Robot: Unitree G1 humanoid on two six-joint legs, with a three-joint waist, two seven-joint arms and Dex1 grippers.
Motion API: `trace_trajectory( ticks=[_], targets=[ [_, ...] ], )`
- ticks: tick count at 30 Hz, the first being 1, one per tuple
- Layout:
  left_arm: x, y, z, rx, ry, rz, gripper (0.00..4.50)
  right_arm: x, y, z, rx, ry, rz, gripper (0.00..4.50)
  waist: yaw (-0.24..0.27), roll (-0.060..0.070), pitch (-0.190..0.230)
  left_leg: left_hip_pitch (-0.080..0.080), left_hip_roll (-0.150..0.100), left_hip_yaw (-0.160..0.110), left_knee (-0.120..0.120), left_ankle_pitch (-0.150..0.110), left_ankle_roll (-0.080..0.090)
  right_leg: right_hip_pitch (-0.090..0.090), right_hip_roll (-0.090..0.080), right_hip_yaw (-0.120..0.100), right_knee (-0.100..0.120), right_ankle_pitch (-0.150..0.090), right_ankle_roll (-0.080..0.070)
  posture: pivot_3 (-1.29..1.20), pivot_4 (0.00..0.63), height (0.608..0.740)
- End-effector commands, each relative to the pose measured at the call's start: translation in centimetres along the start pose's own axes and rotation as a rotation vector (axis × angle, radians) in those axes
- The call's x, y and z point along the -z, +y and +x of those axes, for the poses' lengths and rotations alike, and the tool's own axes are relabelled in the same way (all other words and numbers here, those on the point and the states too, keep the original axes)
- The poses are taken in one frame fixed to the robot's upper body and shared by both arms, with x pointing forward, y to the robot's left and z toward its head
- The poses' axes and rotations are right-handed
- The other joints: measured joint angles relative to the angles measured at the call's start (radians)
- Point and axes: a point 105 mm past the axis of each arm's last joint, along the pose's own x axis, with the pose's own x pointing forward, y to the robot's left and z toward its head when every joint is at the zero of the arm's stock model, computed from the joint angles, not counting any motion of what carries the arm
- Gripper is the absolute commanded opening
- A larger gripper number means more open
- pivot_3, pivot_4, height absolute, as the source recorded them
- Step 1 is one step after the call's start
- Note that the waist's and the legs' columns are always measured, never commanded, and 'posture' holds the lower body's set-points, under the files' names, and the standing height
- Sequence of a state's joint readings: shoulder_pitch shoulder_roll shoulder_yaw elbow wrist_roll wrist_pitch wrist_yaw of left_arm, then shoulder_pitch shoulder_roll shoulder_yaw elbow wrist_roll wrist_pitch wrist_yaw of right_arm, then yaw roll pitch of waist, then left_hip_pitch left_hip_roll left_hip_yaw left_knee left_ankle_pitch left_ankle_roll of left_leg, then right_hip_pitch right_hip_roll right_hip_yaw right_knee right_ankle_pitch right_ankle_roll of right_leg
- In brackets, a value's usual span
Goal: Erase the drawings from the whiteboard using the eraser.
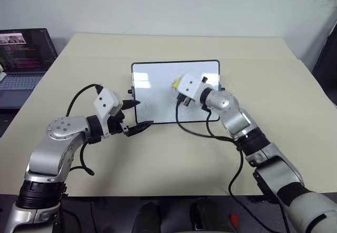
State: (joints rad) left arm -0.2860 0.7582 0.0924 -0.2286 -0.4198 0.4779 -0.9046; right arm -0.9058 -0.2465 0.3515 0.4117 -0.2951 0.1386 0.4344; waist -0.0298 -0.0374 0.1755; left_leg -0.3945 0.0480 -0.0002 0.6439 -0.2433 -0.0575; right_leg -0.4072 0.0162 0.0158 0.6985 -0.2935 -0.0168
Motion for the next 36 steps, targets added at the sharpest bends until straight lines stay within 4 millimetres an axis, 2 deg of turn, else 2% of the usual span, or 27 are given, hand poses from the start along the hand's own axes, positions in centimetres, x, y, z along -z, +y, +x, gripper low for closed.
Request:
trace_trajectory(
  ticks=[1, 5, 8, 11, 14, 16, 18, 24, 27, 31, 36],
  targets=[
    [-1.2, -0.1, -0.2, -0.002, -0.032, 0.032, 4.50, 0.6, -0.3, -0.2, -0.020, 0.024, 0.008, 1.10, 0.000, 0.000, 0.000, 0.000, 0.000, 0.000, 0.000, 0.000, 0.000, 0.000, 0.000, 0.000, 0.000, 0.000, 0.000, 0.00, 0.150, 0.740],
    [-1.2, -0.1, -0.3, -0.003, -0.032, 0.033, 4.50, 1.9, 2.8, -0.9, -0.193, 0.074, 0.086, 1.10, -0.001, 0.000, 0.000, 0.000, 0.000, 0.000, 0.000, 0.000, 0.000, 0.000, 0.000, 0.001, -0.001, 0.000, 0.000, 0.00, 0.150, 0.740],
    [-1.2, -0.1, -0.3, -0.003, -0.032, 0.033, 4.50, 2.2, 3.9, -1.4, -0.257, 0.091, 0.107, 1.10, -0.002, 0.000, 0.000, 0.000, 0.001, 0.000, 0.000, 0.000, 0.000, 0.000, 0.000, 0.000, 0.000, 0.000, 0.000, 0.00, 0.150, 0.740],
    [-1.2, -0.1, -0.3, -0.002, -0.032, 0.033, 4.50, 1.9, 3.7, -1.3, -0.239, 0.084, 0.083, 1.10, -0.002, 0.000, 0.000, 0.002, 0.000, 0.000, 0.000, 0.000, 0.000, 0.001, 0.000, 0.000, 0.000, 0.000, 0.000, 0.00, 0.150, 0.740],
    [-1.1, -0.1, -0.3, -0.001, -0.032, 0.031, 4.50, 0.9, 0.6, -0.5, -0.071, 0.051, 0.036, 1.10, -0.002, 0.000, 0.000, 0.002, 0.000, 0.000, 0.000, 0.000, 0.001, 0.001, 0.000, 0.000, 0.000, 0.000, 0.003, 0.00, 0.150, 0.740],
    [-1.1, -0.2, -0.2, 0.000, -0.033, 0.029, 4.50, 1.0, -0.4, -0.4, -0.029, 0.053, 0.033, 1.10, -0.002, 0.000, 0.000, 0.002, 0.000, 0.001, 0.001, 0.001, 0.001, 0.001, 0.000, 0.001, 0.000, 0.000, 0.004, 0.00, 0.150, 0.740],
    [-1.1, -0.3, -0.2, 0.002, -0.035, 0.028, 4.50, 1.2, 0.0, -0.4, -0.060, 0.059, 0.038, 1.10, -0.002, 0.000, 0.000, 0.002, 0.000, 0.001, 0.001, 0.001, 0.001, 0.001, 0.000, 0.001, 0.000, 0.000, 0.004, 0.00, 0.150, 0.740],
    [-1.1, -0.2, -0.2, -0.002, -0.037, 0.027, 4.50, 2.8, 3.4, -1.3, -0.261, 0.130, 0.058, 1.10, -0.002, 0.000, 0.000, 0.001, 0.000, 0.001, 0.000, 0.001, 0.001, 0.001, 0.000, 0.001, -0.001, 0.002, 0.001, 0.00, 0.150, 0.740],
    [-1.1, -0.2, -0.2, -0.003, -0.037, 0.026, 4.50, 3.2, 4.0, -1.7, -0.297, 0.148, 0.050, 1.10, -0.002, 0.000, 0.000, 0.002, 0.000, 0.001, 0.000, 0.001, 0.001, 0.001, 0.000, 0.001, 0.000, 0.001, 0.001, 0.00, 0.150, 0.740],
    [-1.1, -0.1, -0.2, -0.007, -0.036, 0.026, 4.50, 1.0, 3.4, -1.0, -0.269, 0.055, 0.041, 1.10, -0.002, 0.000, 0.000, 0.003, 0.000, 0.001, 0.001, 0.001, 0.002, 0.002, 0.000, 0.001, 0.000, 0.000, 0.005, 0.00, 0.150, 0.740],
    [-1.1, -0.1, -0.2, -0.007, -0.035, 0.028, 4.50, -2.7, 0.6, 1.3, -0.079, -0.082, -0.041, 1.10, -0.011, 0.000, 0.000, 0.003, 0.000, 0.001, 0.000, 0.001, 0.002, 0.001, 0.000, 0.002, 0.000, 0.000, 0.004, 0.00, 0.150, 0.740]
  ],
)
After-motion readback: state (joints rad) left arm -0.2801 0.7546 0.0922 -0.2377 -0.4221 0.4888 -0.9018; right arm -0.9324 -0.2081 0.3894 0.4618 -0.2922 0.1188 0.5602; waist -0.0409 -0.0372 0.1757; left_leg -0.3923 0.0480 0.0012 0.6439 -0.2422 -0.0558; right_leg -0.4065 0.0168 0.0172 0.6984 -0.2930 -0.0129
